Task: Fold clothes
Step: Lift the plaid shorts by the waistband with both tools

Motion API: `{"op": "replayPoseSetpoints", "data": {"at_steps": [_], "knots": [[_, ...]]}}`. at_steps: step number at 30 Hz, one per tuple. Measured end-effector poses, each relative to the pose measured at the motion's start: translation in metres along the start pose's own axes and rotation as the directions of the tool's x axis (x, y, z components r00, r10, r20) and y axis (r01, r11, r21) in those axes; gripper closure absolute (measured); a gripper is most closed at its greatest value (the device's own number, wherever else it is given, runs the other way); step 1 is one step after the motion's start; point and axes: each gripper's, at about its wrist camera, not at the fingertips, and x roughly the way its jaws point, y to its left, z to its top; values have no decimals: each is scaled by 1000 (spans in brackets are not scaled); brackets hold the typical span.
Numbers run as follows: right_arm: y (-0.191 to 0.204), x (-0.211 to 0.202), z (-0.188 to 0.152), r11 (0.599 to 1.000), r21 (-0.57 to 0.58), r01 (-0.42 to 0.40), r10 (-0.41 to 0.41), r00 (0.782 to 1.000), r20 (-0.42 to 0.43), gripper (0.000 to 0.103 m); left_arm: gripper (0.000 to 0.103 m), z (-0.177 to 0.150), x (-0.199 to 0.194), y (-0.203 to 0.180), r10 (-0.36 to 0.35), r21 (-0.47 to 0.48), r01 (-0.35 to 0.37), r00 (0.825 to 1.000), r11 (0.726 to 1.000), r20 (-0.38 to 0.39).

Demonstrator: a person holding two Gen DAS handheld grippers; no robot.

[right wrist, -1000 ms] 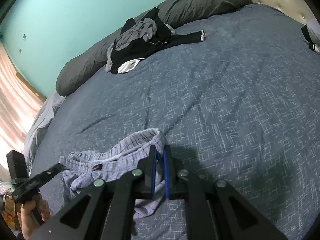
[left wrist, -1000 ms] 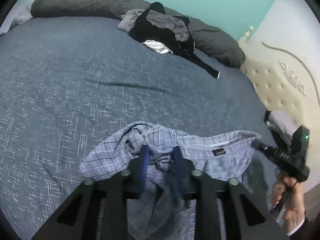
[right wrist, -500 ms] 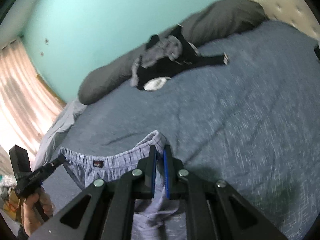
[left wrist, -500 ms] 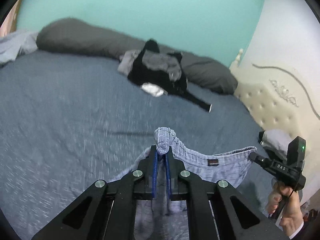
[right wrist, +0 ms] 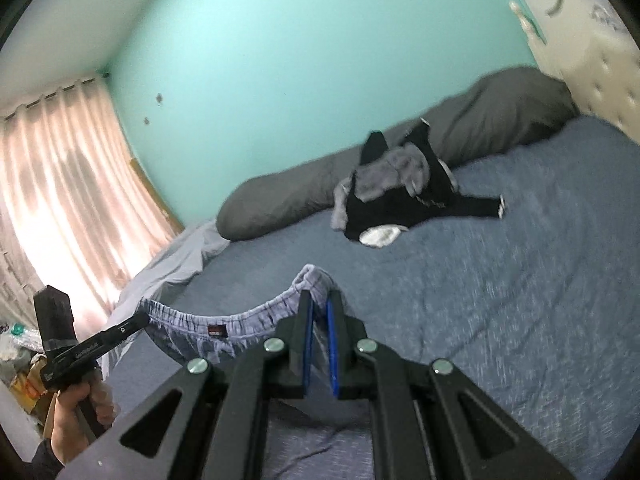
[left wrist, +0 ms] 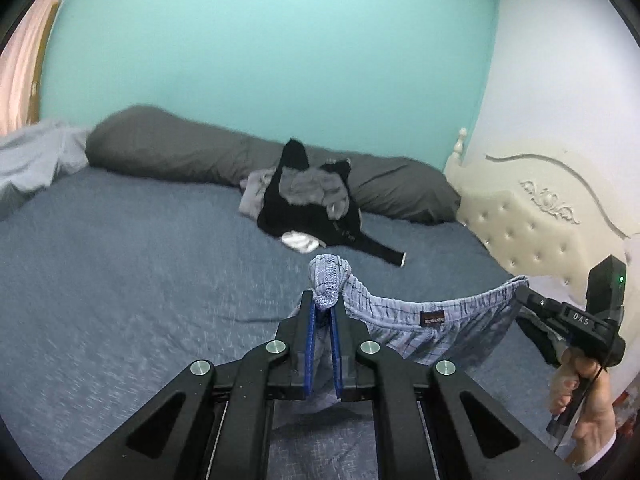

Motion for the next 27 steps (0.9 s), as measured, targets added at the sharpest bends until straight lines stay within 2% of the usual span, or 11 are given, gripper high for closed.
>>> {"op": "replayPoseSetpoints", "data": {"at_steps": [7,14,20,27], "knots": [[47,-55,31,996,-86,-14,17,999,41,97,96,22,-56,-18,-10,8,10,999,1000,36],[57,-81,21,995,-97,9,-8,1000,14,97,96,6,-70,-24,-17,0,17,1000,1000,-11],[45,-81,-11,997,-70,21,-24,999,-33,97,96,-21,-57,-22,-7,-5,6,998,1000,-63],[7,-31,-33,998,-34,54,-58,992,-115,97,96,-42,-6,-6,33,-22,-36,991,999,-132]]}}
